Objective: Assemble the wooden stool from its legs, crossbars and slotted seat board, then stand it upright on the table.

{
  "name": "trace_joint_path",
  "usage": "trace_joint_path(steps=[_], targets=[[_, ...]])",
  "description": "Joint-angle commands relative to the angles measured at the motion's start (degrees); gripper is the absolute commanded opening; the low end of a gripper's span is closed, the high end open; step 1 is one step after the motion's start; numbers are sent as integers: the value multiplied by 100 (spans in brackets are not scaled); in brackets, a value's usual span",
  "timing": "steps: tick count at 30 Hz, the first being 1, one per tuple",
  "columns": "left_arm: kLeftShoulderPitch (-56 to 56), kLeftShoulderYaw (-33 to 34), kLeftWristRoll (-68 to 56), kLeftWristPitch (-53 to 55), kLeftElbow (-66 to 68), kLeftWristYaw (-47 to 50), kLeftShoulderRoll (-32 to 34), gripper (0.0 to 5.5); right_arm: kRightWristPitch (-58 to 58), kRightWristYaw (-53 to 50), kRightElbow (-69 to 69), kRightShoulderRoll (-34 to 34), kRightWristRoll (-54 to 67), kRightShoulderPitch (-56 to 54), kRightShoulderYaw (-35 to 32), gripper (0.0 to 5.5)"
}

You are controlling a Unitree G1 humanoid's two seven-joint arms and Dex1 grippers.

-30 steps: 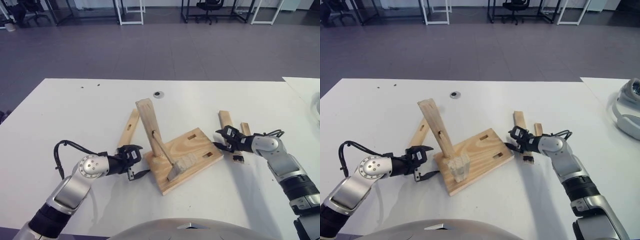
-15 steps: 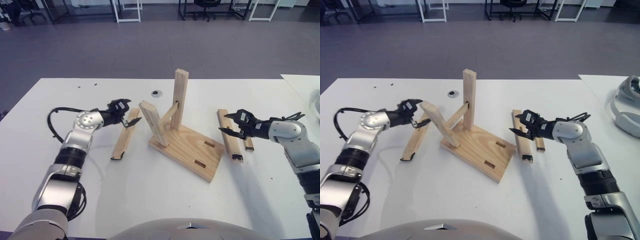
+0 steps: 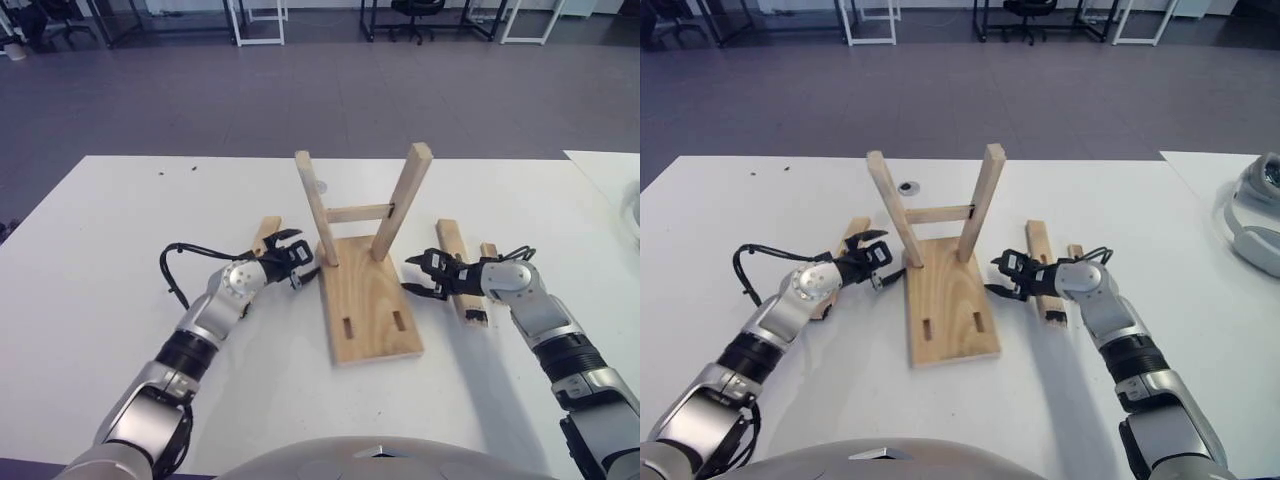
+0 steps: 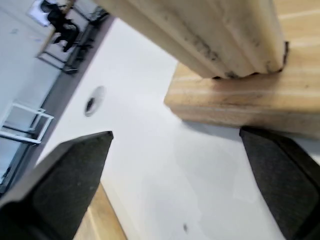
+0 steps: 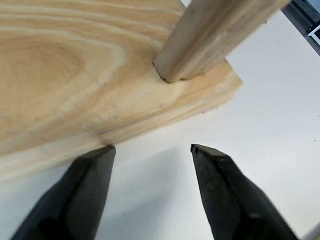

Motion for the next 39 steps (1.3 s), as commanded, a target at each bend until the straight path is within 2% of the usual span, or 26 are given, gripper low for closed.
trace_joint_path(steps=[1, 5, 8, 11, 15, 22, 26, 28, 31, 33, 35, 37, 39], targets=[[62, 160, -123, -191, -34, 5, -73, 469, 513, -837, -573, 85, -321, 295, -210, 283], [967, 700, -439, 336, -1355, -175, 332, 469, 1527, -1776, -1757, 59, 110, 761, -1593, 283], [1463, 1055, -788, 1273, -2424, -273, 295, 469, 2185, -2506, -1612, 171, 507, 1074, -2753, 283], [1930, 673, -682, 1925, -3310, -629, 468, 469, 2747, -2662, -1466, 508, 1111, 1439, -3353, 283], [2143, 117, -345, 2237, -3607, -828, 593, 469, 3029, -3114, -1143, 1058, 1373, 1487, -3423, 283], [2135, 13, -263, 2426, -3725, -808, 541, 469, 2999, -3458, -986, 1238, 1439, 1570, -3345, 283], [2117, 278, -563, 2553, -4009, -797, 390, 469, 3118, -3640, -847, 1238, 1362, 1739, -3255, 215], [2109, 600, -1031, 2394, -4241, -744, 127, 469, 3066, -3669, -851, 1259, 1378, 1823, -3215, 181], [1929, 1320, -2244, 2512, -4759, -561, -650, 469, 2733, -3713, -861, 1314, 1399, 1813, -3225, 134], [1657, 1967, -3547, 2930, -5177, -413, -1199, 469, 2366, -4025, -1389, 1631, 2069, 1236, -3841, 132], [1093, 2709, -5157, 3428, -5453, 44, -1655, 469, 1917, -4081, -2450, 1708, 2583, 452, -3990, 132], [529, 3060, -6215, 3804, -5505, 498, -1796, 469, 1942, -3621, -3433, 1721, 3011, 74, -3472, 132], [-18, 3186, -7116, 4066, -5371, 1057, -1980, 469, 1793, -2959, -4305, 1548, 2618, 177, -2149, 132]])
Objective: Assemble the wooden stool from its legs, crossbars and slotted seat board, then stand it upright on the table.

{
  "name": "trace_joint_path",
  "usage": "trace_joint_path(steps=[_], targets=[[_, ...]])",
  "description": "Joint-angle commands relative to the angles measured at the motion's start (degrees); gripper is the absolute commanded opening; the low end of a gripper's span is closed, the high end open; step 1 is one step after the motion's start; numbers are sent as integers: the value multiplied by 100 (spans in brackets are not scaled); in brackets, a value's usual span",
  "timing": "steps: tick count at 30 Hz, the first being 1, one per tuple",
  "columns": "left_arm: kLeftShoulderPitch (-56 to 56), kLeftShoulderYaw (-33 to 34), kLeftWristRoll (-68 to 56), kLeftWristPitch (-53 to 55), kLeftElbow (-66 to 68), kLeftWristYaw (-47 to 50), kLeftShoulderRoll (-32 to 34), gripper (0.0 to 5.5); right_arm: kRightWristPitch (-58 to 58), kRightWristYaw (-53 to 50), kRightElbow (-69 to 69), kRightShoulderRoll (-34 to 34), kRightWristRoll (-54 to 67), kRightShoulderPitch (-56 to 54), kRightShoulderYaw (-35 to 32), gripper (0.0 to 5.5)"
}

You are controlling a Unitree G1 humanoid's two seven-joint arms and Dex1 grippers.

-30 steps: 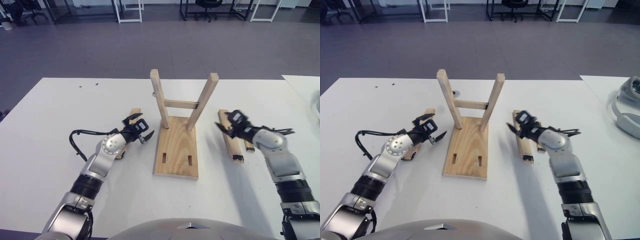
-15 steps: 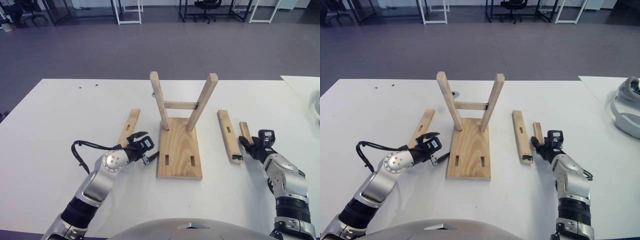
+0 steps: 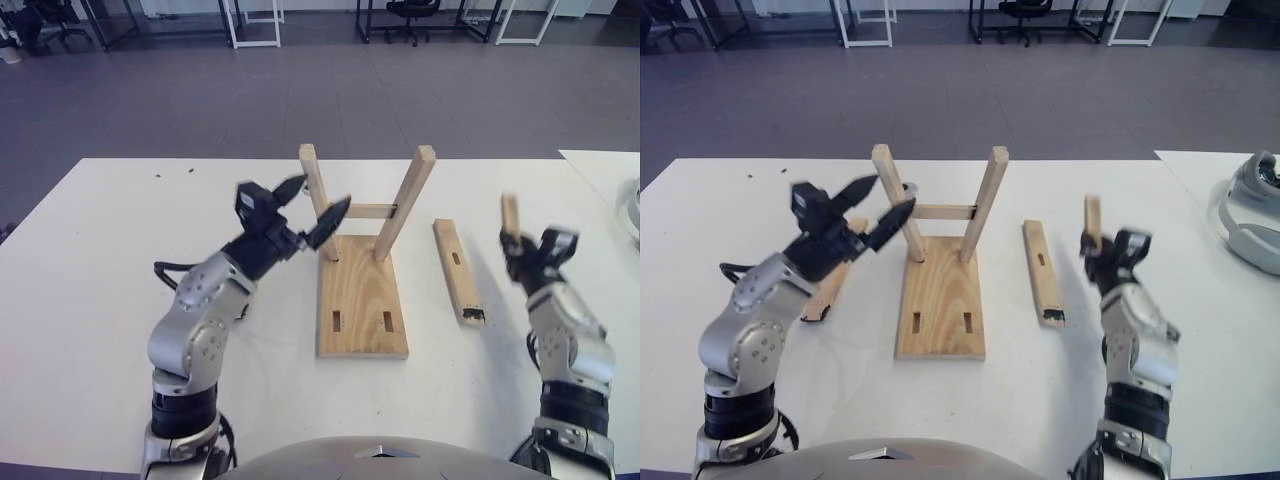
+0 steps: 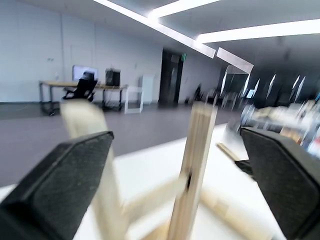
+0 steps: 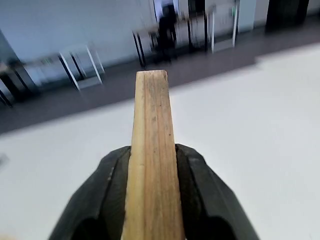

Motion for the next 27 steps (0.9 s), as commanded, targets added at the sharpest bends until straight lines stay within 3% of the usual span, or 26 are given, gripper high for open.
trace_joint_path(steps=[1, 3, 6, 17, 20, 27], targets=[[-1023, 348, -1767, 600, 87, 1058, -315, 469, -243, 1074, -1714, -236, -340, -82, 2132, 132], [-1208, 306, -2222, 737, 124, 1428, -355, 469, -294, 1151, -2182, -118, -569, -124, 2959, 132], [-1294, 286, -2724, 778, 98, 1868, -283, 420, -447, 1179, -2261, -56, -921, -219, 3439, 132], [-1140, 391, -3189, 551, 542, 2520, 348, 232, -702, 1217, -2222, -197, -1252, -428, 3340, 132], [-1050, 172, -3412, 637, 388, 2518, 396, 221, -782, 1244, -2194, -227, -1337, -506, 3345, 132], [-1153, 188, -3900, 361, 373, 2874, 325, 105, -886, 1311, -2062, -277, -1475, -478, 3359, 132]])
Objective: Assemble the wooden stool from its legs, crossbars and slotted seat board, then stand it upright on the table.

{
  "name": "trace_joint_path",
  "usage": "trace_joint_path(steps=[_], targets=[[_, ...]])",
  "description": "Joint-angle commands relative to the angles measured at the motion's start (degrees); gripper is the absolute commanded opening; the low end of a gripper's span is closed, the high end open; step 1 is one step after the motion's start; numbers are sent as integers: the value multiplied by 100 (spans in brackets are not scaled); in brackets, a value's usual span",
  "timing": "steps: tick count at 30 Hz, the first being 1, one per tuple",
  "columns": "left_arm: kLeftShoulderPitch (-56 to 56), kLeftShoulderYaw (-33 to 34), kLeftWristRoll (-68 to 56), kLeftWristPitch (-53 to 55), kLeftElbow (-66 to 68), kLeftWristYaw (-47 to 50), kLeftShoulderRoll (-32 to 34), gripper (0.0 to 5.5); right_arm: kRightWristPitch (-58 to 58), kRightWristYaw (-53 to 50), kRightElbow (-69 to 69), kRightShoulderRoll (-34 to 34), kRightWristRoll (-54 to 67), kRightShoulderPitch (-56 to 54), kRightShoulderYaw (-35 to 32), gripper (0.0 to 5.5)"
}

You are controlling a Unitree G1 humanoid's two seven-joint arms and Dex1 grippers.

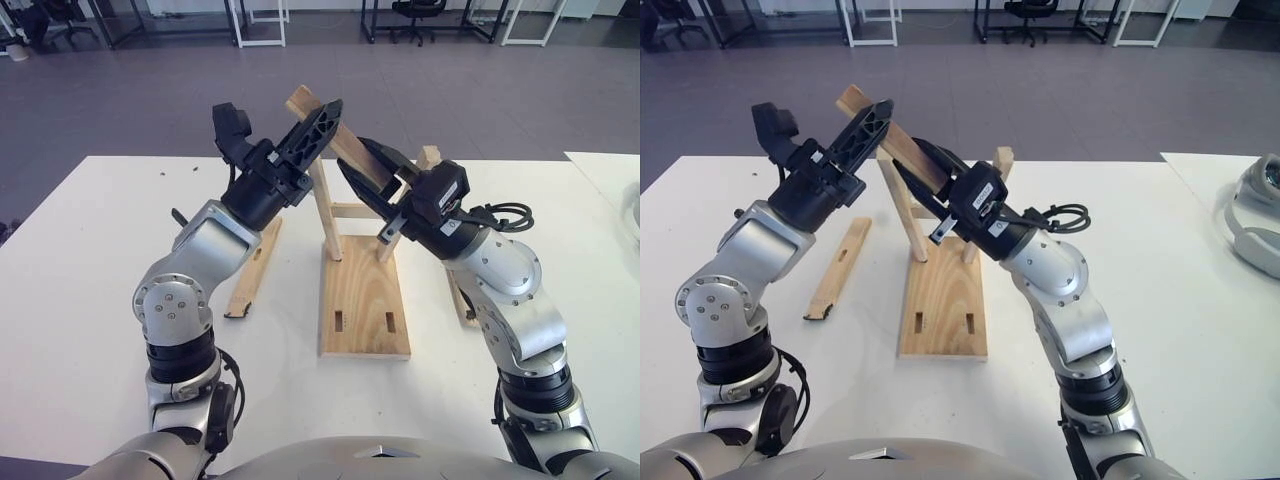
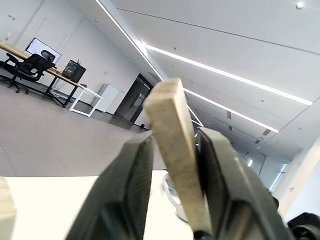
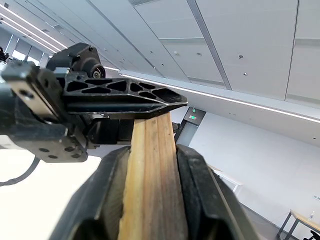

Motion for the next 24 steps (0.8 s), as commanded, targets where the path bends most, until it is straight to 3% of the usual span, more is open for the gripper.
trace_joint_path(steps=[1, 4, 7, 10, 12, 14, 17, 20, 24], targets=[[-97, 28, -245, -197, -23, 243, -32, 86, -90, 103, 91, -75, -61, -28, 2, 132], [-51, 51, -381, -325, 2, 283, -41, 46, -126, 149, 124, -88, -65, -17, -27, 132], [104, 44, -362, -346, 3, 143, 55, 41, -123, 157, 148, -89, -62, -8, -29, 132], [511, 238, 4, -443, -59, -98, 359, 41, 69, 271, 108, -186, -21, 289, 101, 217], [1117, 822, 334, -601, -69, -513, 878, 41, 69, 328, 98, -380, -89, 914, 83, 257], [1729, 1293, 1012, -965, 324, -961, 1220, 41, -3, 209, 263, -434, -90, 1617, -130, 261], [2178, 986, 2238, -1596, 1305, -1618, 1200, 41, -331, 19, 837, -424, -378, 2086, -153, 261], [1948, 562, 3168, -2214, 2596, -2211, 988, 41, -670, 8, 1371, -357, -490, 2212, -155, 261], [1772, 557, 3804, -2893, 3633, -2640, 841, 41, -1001, -3, 1844, -288, -572, 2218, -203, 261]])
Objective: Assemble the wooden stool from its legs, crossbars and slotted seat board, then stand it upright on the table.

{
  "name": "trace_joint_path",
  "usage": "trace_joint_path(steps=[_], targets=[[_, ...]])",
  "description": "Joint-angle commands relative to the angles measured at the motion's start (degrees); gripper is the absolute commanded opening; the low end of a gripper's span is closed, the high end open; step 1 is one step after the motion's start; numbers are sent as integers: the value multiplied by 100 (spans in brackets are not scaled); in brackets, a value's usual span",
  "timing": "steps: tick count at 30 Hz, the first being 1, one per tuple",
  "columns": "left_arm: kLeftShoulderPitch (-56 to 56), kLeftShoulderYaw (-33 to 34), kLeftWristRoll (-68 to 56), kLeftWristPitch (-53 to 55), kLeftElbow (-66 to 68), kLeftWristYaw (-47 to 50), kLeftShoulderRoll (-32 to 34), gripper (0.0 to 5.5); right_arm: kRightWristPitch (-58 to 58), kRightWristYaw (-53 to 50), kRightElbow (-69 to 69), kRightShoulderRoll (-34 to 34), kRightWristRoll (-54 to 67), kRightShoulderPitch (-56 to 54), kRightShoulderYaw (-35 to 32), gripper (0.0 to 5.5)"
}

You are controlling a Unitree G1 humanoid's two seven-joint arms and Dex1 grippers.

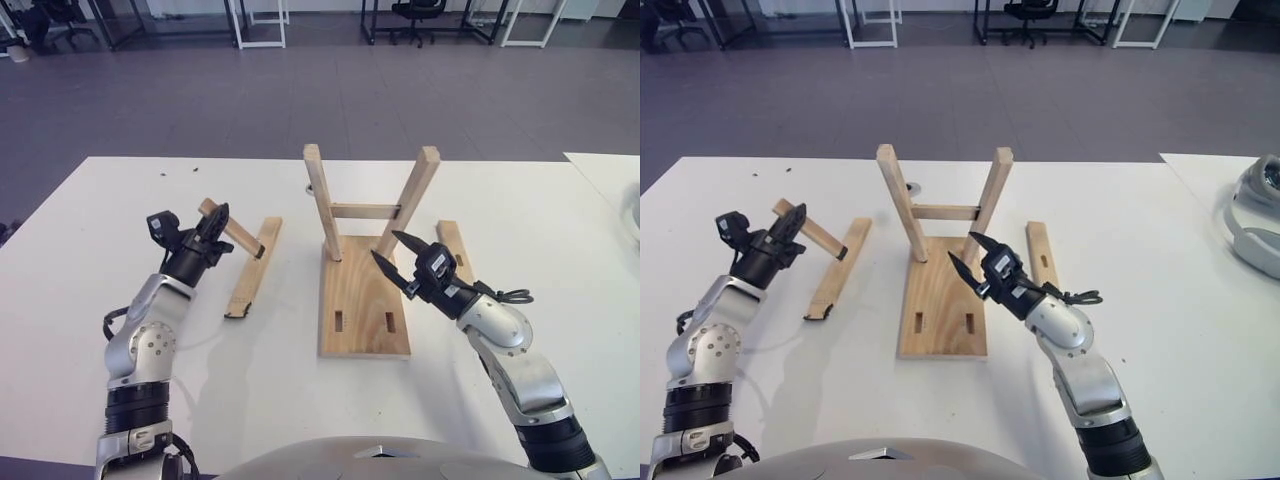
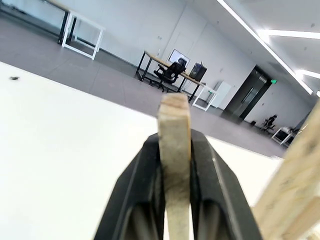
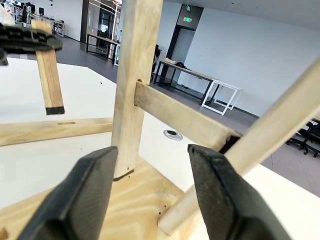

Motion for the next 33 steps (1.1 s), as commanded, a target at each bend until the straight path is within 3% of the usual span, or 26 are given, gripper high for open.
trace_joint_path(steps=[1, 13, 24, 33], targets=[[-216, 71, 403, -479, 635, -308, -109, 41, -259, -61, 310, 78, -113, 46, -30, 261], [-322, 57, 904, -783, 1262, -424, -369, 41, -542, -6, 523, 108, -440, 100, 235, 261], [-580, 396, 396, -578, 950, -449, -605, 41, -612, 10, 550, 148, -500, 89, 277, 261], [-283, 40, 1352, -729, 1342, -255, -465, 41, -630, -1, 608, 162, -532, 70, 278, 261]])
